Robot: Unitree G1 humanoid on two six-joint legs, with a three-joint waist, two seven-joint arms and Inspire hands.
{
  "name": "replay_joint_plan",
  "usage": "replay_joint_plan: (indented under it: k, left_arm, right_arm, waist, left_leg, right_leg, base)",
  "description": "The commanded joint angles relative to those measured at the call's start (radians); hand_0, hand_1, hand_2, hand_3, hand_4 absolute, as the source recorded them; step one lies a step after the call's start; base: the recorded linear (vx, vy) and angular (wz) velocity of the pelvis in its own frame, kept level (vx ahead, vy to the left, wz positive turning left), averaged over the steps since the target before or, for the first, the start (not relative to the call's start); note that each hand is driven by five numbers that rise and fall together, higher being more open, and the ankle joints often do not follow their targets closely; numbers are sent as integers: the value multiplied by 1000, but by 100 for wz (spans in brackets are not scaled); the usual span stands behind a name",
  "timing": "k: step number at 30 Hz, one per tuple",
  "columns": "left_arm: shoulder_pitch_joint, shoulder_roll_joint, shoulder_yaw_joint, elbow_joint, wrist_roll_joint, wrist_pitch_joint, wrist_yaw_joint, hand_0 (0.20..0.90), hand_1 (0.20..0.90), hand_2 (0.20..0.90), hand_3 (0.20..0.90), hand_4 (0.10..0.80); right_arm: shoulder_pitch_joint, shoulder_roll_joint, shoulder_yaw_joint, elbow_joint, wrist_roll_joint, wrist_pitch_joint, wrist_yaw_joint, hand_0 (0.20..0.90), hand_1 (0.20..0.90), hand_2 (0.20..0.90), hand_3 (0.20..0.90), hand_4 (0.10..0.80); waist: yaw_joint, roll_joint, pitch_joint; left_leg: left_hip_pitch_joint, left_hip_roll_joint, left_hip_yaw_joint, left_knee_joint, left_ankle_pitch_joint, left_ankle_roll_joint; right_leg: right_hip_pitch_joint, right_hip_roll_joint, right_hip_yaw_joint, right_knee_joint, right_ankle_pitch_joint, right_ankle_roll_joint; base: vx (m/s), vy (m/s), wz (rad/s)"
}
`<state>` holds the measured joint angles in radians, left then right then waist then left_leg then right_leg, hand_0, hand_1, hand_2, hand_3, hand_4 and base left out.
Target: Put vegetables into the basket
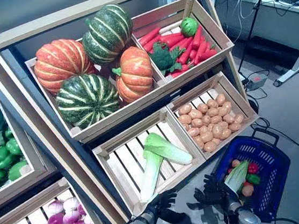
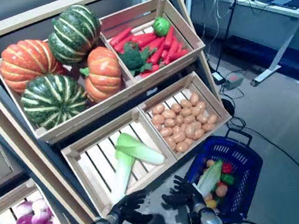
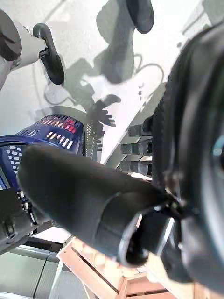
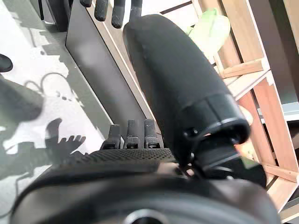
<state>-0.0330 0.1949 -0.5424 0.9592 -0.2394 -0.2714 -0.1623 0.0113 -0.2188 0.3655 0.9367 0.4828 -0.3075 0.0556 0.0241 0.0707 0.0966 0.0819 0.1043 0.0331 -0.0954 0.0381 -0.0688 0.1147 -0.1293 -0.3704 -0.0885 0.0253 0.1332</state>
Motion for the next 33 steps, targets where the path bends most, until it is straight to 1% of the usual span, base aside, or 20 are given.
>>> replay_joint_plan:
  k: [1, 4, 9, 13, 15, 16, 19, 21, 24, 25, 26, 27, 28, 30, 31, 33]
  left_arm:
    - [-84, 34, 4, -45, -28, -64, 9, 900, 900, 900, 900, 800]
    - [-83, 36, 5, -53, -39, -63, -6, 900, 900, 900, 900, 800]
    - [-71, 46, 11, -97, -82, -112, -39, 900, 900, 900, 900, 800]
    - [-65, 71, 27, -214, -150, -115, -38, 900, 900, 900, 900, 800]
    - [-57, 105, 60, -318, -185, -114, -20, 900, 900, 900, 900, 800]
    - [-56, 108, 62, -323, -187, -119, -17, 900, 900, 900, 900, 800]
    - [-43, 139, 111, -380, -177, -153, 46, 900, 900, 900, 900, 800]
    - [-36, 145, 131, -398, -201, -149, 47, 900, 900, 900, 900, 800]
    - [-9, 147, 215, -454, -268, -160, 64, 900, 900, 900, 900, 800]
    - [-9, 147, 215, -455, -268, -160, 64, 900, 900, 900, 900, 800]
    - [1, 148, 245, -480, -275, -164, 78, 900, 900, 900, 900, 800]
    - [17, 153, 286, -519, -256, -174, 110, 900, 900, 900, 900, 800]
    - [26, 160, 305, -540, -234, -181, 138, 900, 900, 900, 900, 800]
    - [35, 163, 324, -553, -190, -188, 183, 900, 900, 900, 900, 800]
    - [37, 176, 340, -562, -139, -181, 231, 900, 900, 900, 900, 800]
    - [39, 189, 350, -567, -85, -182, 278, 900, 900, 900, 900, 800]
  right_arm:
    - [-69, 24, -2, -79, 45, -89, -24, 900, 900, 900, 900, 800]
    - [-72, 23, 1, -86, 46, -76, -29, 900, 900, 900, 900, 800]
    - [-62, 23, -2, -100, 66, -74, -32, 900, 900, 900, 900, 800]
    - [-44, 11, -1, -179, 49, -57, -57, 900, 900, 900, 900, 800]
    - [-25, -8, -9, -262, 23, -35, -67, 900, 900, 900, 900, 800]
    - [-23, -9, -10, -267, 21, -35, -68, 900, 900, 900, 900, 800]
    - [-3, -26, -32, -298, 0, -52, -65, 900, 900, 900, 900, 800]
    - [2, -29, -38, -308, -1, -52, -66, 900, 900, 900, 900, 800]
    - [17, -32, -68, -342, 13, -44, -59, 900, 900, 900, 900, 800]
    - [17, -32, -68, -342, 13, -44, -59, 900, 900, 900, 900, 800]
    - [24, -32, -79, -361, 20, -42, -47, 900, 900, 900, 900, 800]
    - [37, -30, -94, -401, 23, -41, -24, 900, 900, 900, 900, 800]
    - [48, -29, -101, -420, 19, -47, -9, 900, 900, 900, 900, 800]
    - [56, -31, -111, -438, -8, -54, 3, 900, 900, 900, 900, 800]
    - [64, -38, -112, -463, -48, -51, 2, 900, 900, 900, 900, 800]
    - [73, -45, -111, -485, -85, -47, -3, 900, 900, 900, 900, 800]
  waist:
    - [15, -60, 17]
    - [16, -60, 20]
    - [18, -60, 21]
    - [15, -61, 29]
    - [15, -60, 36]
    - [15, -60, 36]
    - [20, -60, 33]
    - [22, -61, 33]
    - [32, -64, 31]
    - [32, -64, 31]
    - [35, -65, 30]
    - [38, -65, 27]
    - [39, -65, 26]
    - [40, -65, 26]
    - [39, -65, 28]
    - [38, -65, 30]
  left_leg:
    - [-3, -18, 52, 8, 21, 4]
    - [-3, -17, 49, 8, 22, 3]
    - [2, -16, 48, 8, 19, 4]
    - [4, -15, 49, 8, 19, 3]
    - [2, -15, 48, 8, 21, 2]
    - [2, -15, 48, 8, 21, 2]
    - [0, -18, 42, 8, 22, 3]
    - [1, -18, 41, 8, 22, 2]
    - [5, -20, 36, 8, 22, 2]
    - [5, -20, 36, 8, 22, 2]
    - [7, -20, 35, 8, 21, 1]
    - [8, -22, 32, 8, 21, 0]
    - [8, -22, 32, 8, 22, -1]
    - [8, -23, 31, 8, 23, -1]
    - [9, -24, 33, 8, 25, -2]
    - [8, -25, 33, 8, 30, -1]
  right_leg:
    - [-5, -51, 100, 10, 62, -20]
    - [-5, -51, 100, 11, 61, -22]
    - [2, -50, 100, 10, 61, -23]
    - [3, -50, 99, 11, 60, -24]
    - [1, -51, 95, 14, 60, -26]
    - [1, -51, 95, 14, 60, -26]
    - [2, -53, 90, 14, 58, -26]
    - [4, -54, 88, 14, 57, -27]
    - [13, -56, 79, 11, 57, -29]
    - [14, -56, 79, 11, 57, -29]
    - [18, -57, 74, 9, 57, -30]
    - [19, -57, 71, 9, 58, -30]
    - [20, -58, 69, 10, 58, -31]
    - [22, -58, 65, 13, 57, -31]
    - [21, -60, 61, 20, 54, -32]
    - [14, -62, 60, 39, 45, -33]
  base:
    - [0, 0, 0]
    - [0, 0, 0]
    - [22, -5, 0]
    - [0, 0, 0]
    - [0, 0, 0]
    - [0, 0, 0]
    - [10, 3, 1]
    - [32, -2, 6]
    - [53, -9, 12]
    - [58, -4, 12]
    - [72, -3, 5]
    - [96, 0, 6]
    - [79, 6, 5]
    - [49, 15, 4]
    - [45, 26, 3]
    - [35, 33, 10]
